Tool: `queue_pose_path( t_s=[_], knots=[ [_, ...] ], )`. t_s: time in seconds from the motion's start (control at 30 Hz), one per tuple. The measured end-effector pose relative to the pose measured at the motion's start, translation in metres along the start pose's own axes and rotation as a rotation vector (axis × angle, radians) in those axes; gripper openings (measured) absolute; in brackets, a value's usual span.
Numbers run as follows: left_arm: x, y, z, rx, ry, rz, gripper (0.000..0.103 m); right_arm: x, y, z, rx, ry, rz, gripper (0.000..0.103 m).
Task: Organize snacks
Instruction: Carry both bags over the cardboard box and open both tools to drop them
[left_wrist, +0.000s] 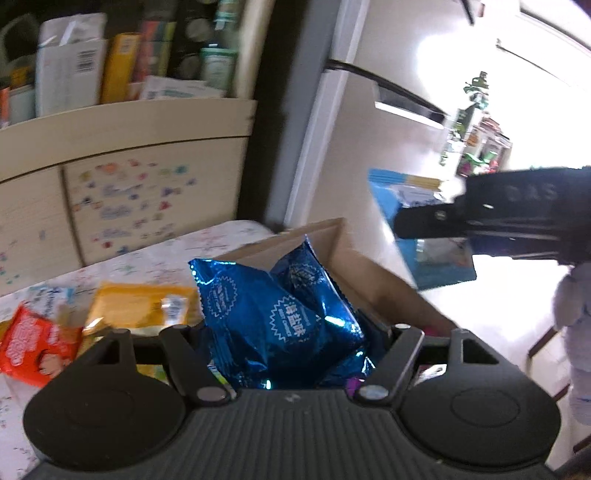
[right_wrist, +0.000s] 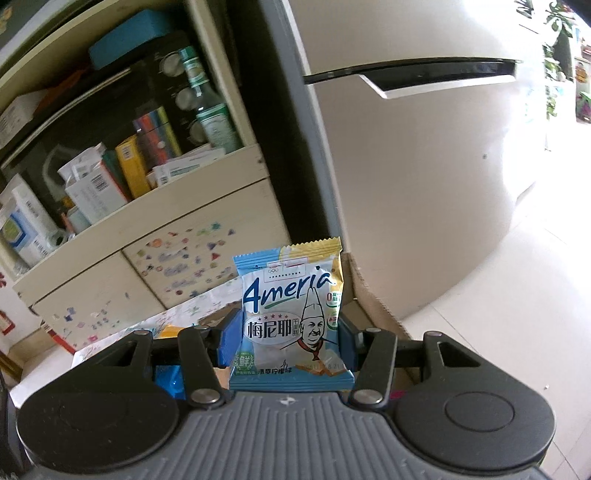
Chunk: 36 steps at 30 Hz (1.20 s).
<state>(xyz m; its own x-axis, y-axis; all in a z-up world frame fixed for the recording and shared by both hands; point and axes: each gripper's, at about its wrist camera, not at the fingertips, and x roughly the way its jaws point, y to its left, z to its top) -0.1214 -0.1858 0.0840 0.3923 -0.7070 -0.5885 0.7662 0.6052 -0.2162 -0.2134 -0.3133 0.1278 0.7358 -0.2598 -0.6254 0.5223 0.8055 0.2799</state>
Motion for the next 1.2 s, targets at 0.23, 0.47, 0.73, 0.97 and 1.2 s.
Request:
queue_pose_path(
  t_s=[0.23,0.47,0.73,0.97,1.2],
  knots=[
    [0.014,-0.033,-0.001,0.020,0.002,-0.088,0.074,0.002,-0.018,0.000,0.041,0.023,-0.049,0.059],
    [0.022,-0.041,-0.007,0.013,0.021,-0.110,0.086,0.005,-0.025,-0.001,0.077,0.041,-0.069,0.064],
    [0.011,-0.037,-0.002,0.008,0.001,-0.077,0.094,0.005,-0.021,-0.001,0.069,0.035,-0.057,0.071],
    [0.001,-0.027,-0.010,0.023,0.036,-0.024,0.095,0.007,-0.016,-0.001,0.059,0.044,-0.026,0.076],
    [-0.011,0.002,-0.022,-0.006,0.088,0.052,0.095,0.010,-0.002,-0.003,0.027,0.055,0.014,0.079]
  ],
)
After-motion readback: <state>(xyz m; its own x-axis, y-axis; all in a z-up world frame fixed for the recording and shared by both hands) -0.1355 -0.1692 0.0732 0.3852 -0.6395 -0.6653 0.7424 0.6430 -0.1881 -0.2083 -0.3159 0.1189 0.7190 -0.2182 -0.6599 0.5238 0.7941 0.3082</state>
